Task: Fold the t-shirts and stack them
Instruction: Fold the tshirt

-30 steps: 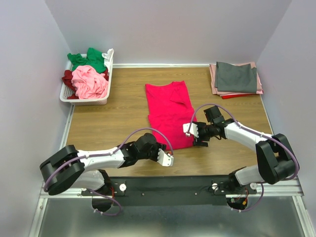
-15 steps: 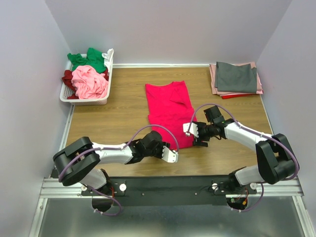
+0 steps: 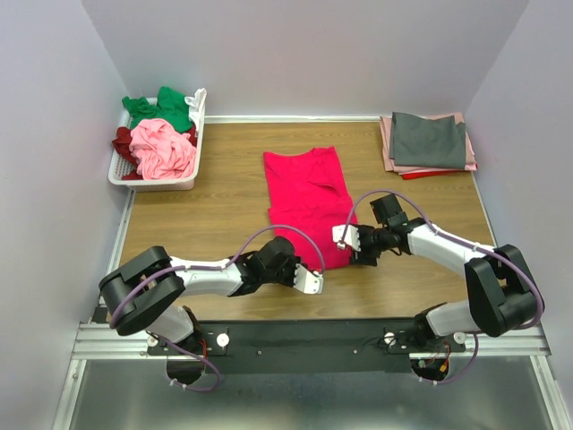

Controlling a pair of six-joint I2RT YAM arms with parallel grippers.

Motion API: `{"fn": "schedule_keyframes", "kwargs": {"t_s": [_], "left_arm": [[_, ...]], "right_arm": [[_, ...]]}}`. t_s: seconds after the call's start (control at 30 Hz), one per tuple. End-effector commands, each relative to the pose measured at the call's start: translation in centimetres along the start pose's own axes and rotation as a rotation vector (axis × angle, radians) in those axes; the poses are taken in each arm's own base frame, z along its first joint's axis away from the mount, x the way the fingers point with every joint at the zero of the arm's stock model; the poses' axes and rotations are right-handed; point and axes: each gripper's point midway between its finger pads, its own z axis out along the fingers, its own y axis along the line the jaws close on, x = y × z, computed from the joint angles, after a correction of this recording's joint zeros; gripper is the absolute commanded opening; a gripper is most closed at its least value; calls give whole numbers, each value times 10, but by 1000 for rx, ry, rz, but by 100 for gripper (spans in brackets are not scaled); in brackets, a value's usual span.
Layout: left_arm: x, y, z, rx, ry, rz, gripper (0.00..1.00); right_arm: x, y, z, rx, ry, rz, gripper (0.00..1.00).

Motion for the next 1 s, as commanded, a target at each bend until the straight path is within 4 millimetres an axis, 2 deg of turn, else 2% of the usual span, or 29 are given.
{"fn": "schedule_keyframes", "kwargs": {"t_s": [0.0,0.23,0.57,0.73,0.83,0.87,0.97], "left_arm": [[5,-12,-3,60,15,-20,0],[-3,-13,-3,73,-22,-26,0],[-5,-12,-3,68,-33,-23,0],[-6,-13,-3,73,-39,-24,0],[-7,-14,-2,77,-41,-28,0],[-6,-14,-2,79,-40,-29,0],[-5,-16,-2,86,-38,-32,0]], "right_arm": [[25,28,6,-80,83,9,70],[26,40,4,-135,87,-6,64],[12,47,-7,-178,40,-48,68],[22,52,-6,-191,77,-49,68],[27,50,-2,-187,102,-30,62],[28,46,0,-175,104,-19,56],[28,36,4,-147,105,-8,51]]}}
